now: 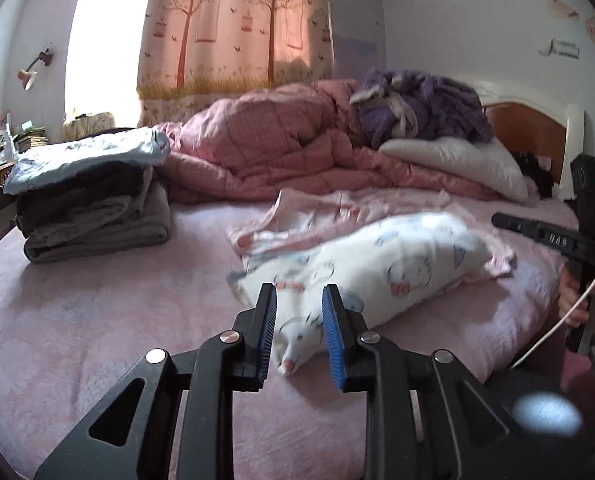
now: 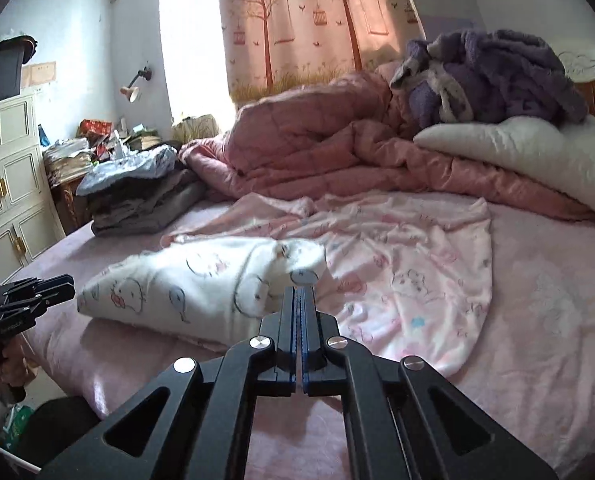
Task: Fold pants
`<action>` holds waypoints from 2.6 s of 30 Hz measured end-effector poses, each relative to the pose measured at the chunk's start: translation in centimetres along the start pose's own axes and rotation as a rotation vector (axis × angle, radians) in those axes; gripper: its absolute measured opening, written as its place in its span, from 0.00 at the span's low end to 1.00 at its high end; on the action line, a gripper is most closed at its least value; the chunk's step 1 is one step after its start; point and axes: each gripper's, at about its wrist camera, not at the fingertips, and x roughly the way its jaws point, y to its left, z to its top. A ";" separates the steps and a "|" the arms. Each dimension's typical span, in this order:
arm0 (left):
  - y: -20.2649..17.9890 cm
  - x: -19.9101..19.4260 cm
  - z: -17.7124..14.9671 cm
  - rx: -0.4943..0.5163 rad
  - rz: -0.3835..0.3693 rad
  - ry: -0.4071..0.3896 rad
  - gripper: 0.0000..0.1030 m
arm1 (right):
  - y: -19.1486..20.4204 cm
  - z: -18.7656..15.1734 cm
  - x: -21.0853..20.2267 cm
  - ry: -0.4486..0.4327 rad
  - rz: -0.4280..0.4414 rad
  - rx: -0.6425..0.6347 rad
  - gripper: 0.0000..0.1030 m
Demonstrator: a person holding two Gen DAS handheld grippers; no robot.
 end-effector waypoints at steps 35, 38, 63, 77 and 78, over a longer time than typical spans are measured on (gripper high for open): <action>4.4 12.2 -0.9 -0.385 0.195 0.178 0.19 | 0.2 0.2 12.5 0.133 0.032 0.412 0.00; 4.2 12.3 -0.8 -0.380 0.201 0.185 0.19 | -0.6 -0.1 12.4 0.125 0.041 0.461 0.00; -0.6 9.6 0.0 -0.355 -0.074 0.273 0.02 | 3.3 -3.2 12.0 0.341 0.492 0.652 0.00; -0.7 9.0 -0.6 -0.326 -0.006 0.281 0.03 | -3.0 -4.6 9.9 0.279 0.378 0.787 0.00; -0.8 9.0 -0.5 -0.319 0.000 0.281 0.03 | -2.9 -4.4 9.6 0.273 0.354 0.765 0.00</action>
